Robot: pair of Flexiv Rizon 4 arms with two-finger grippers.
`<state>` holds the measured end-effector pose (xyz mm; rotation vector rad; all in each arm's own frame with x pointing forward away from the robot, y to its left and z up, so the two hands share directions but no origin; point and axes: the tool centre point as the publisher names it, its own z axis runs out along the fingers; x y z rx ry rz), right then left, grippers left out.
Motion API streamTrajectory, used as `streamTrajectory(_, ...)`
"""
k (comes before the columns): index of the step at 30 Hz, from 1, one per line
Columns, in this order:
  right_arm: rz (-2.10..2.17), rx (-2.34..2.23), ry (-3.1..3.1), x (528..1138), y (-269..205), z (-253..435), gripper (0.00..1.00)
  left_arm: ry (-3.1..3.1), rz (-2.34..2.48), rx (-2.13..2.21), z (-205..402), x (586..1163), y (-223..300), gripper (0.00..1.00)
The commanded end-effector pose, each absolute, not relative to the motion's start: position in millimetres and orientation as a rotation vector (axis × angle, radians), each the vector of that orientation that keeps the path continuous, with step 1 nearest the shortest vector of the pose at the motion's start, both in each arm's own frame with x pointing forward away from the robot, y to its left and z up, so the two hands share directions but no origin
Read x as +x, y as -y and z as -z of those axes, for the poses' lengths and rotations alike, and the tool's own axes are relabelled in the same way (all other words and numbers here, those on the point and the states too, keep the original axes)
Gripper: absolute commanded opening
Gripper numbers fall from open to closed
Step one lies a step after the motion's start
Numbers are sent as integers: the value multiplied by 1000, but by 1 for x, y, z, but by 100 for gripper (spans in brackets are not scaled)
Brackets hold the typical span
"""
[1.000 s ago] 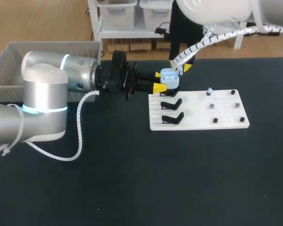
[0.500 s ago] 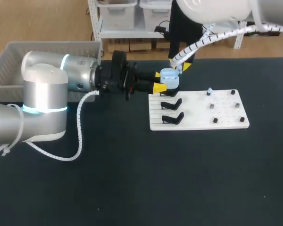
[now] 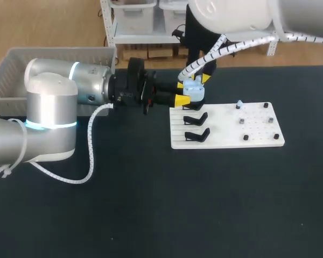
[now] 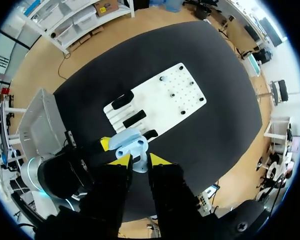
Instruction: Pick up each earbud case from the left stands, insert the matching earbuds, close the lid, and place the case in the box.
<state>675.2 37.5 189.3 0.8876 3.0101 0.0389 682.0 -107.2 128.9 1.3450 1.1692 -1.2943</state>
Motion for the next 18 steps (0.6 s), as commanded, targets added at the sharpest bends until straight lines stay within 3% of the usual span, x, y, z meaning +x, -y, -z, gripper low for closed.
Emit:
streamTrajectory(1,-30,938,-3002,677,-36,-189,0,-1168,1289,1340,-128,680,107,0)
streamTrajectory(18,26,1047,-2986,681,-41,-179,0,-1168,1289,1340,-128,680,107,0)
